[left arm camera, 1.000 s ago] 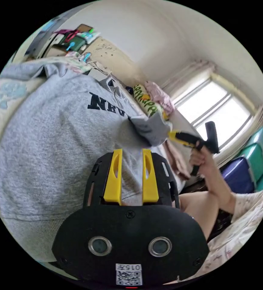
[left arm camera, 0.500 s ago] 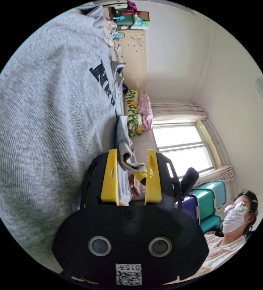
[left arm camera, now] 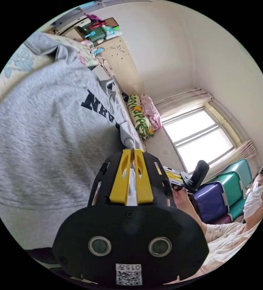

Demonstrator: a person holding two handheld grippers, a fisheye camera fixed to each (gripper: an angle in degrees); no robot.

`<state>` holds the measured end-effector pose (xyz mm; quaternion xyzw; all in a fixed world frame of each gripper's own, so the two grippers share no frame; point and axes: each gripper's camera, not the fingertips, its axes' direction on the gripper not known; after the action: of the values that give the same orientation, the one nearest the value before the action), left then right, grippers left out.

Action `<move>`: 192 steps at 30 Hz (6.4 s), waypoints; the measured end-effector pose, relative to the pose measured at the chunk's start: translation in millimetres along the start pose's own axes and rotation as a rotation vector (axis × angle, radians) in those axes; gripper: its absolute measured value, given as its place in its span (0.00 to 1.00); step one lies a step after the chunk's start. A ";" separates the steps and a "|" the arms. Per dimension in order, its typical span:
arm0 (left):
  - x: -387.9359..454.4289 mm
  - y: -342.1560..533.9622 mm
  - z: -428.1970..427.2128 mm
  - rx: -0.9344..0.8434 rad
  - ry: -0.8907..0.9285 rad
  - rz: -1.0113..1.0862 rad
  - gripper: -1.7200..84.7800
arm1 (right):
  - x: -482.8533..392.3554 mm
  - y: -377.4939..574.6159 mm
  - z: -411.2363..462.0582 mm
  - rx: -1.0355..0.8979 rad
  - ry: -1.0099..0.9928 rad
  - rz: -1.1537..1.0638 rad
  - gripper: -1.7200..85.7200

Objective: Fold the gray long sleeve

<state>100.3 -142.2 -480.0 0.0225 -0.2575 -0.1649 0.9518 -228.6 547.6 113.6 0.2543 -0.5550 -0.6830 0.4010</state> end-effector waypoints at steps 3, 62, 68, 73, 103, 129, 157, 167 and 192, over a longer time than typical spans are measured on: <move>9.1 9.8 -8.7 -0.026 -0.079 0.049 0.02 | 43.4 1.8 -27.9 0.006 -0.043 0.022 0.02; 44.8 254.7 133.4 -0.446 -0.337 0.436 0.09 | 202.6 95.6 -576.6 1.378 0.208 0.577 0.01; 48.1 278.5 124.1 -0.426 -0.340 0.469 0.08 | 52.9 160.4 -582.6 1.606 0.140 0.376 0.01; 44.3 285.9 117.7 -0.413 -0.311 0.408 0.08 | -36.0 230.3 -559.1 1.723 0.244 0.302 0.01; 66.2 190.2 105.6 -0.284 -0.335 0.309 0.09 | 36.2 356.8 161.9 0.066 -0.009 -0.255 0.12; -60.7 5.8 -145.9 0.723 -0.683 -0.174 0.18 | 199.0 542.1 424.4 -0.349 -0.082 -0.183 0.11; 103.8 86.7 13.9 0.300 -0.468 0.904 0.02 | 319.2 504.7 241.5 -0.356 -0.114 -0.168 0.12; 119.4 281.8 210.2 -0.427 -0.511 1.050 0.04 | 461.2 490.9 66.7 -0.071 -0.388 0.284 0.10; 127.2 274.9 173.9 -0.085 -0.146 0.704 0.04 | 568.9 324.7 -230.0 0.229 -0.582 0.484 0.15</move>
<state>200.2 83.4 -232.7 -0.1189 -0.3097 0.1613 0.9295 -272.6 -72.3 423.1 -0.0450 -0.7619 -0.5461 0.3453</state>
